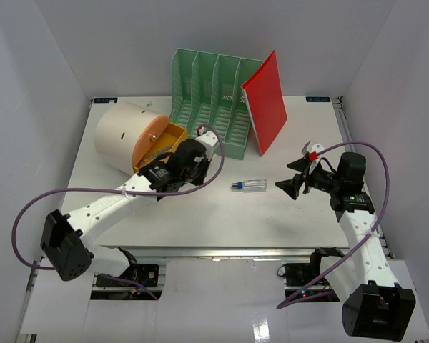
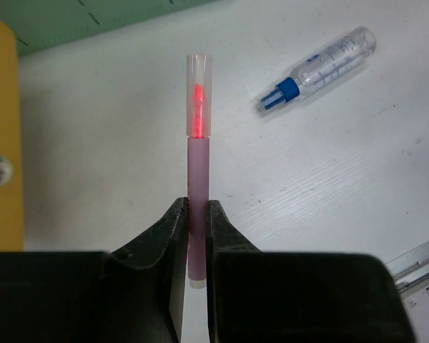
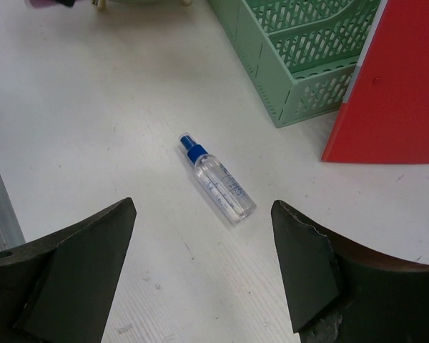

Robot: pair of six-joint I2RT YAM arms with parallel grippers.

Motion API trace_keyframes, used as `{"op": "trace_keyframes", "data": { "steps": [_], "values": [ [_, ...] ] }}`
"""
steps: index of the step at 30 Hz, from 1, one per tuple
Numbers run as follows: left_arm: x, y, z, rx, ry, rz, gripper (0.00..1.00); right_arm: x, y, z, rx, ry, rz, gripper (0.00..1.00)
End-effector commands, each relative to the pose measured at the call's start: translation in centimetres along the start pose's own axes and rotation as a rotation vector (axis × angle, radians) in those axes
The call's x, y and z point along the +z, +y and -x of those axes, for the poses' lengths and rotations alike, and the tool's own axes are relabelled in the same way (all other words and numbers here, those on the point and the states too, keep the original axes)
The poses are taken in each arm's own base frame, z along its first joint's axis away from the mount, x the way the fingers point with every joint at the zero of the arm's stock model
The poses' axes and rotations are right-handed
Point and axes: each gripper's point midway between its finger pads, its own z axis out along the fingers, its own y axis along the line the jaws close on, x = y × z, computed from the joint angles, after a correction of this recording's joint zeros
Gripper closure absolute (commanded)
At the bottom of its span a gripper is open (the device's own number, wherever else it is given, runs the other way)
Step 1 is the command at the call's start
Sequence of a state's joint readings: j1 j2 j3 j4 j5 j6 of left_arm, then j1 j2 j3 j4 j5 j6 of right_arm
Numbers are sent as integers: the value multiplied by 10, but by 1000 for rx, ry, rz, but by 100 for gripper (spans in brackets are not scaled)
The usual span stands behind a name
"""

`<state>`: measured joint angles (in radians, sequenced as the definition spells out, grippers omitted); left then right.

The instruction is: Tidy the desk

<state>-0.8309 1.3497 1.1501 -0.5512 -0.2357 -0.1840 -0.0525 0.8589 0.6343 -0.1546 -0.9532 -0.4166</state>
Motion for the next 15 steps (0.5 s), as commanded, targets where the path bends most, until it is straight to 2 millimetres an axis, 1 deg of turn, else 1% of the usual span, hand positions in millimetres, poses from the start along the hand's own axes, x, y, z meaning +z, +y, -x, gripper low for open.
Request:
{"op": "trace_keyframes", "data": {
  "steps": [1, 2, 4, 6, 8, 11, 15],
  "values": [
    [-36, 40, 55, 86, -175, -60, 100, 0, 1, 2, -17, -17, 11, 17],
    [-42, 54, 62, 93, -200, -25, 100, 0, 1, 1, -16, -17, 13, 17],
    [-50, 76, 74, 133, -231, 41, 100, 0, 2, 2, -16, -19, 19, 17],
    [-50, 97, 77, 148, -228, 96, 100, 0, 2, 1, -17, -19, 19, 17],
    [-45, 113, 74, 176, -204, 159, 100, 0, 1, 1, -13, -16, 17, 17],
    [-37, 127, 69, 212, -179, 208, 100, 0, 1, 1, -14, -17, 17, 17],
    [-31, 140, 65, 215, -170, 236, 96, 0, 2, 0, -12, -17, 21, 17]
  ]
}}
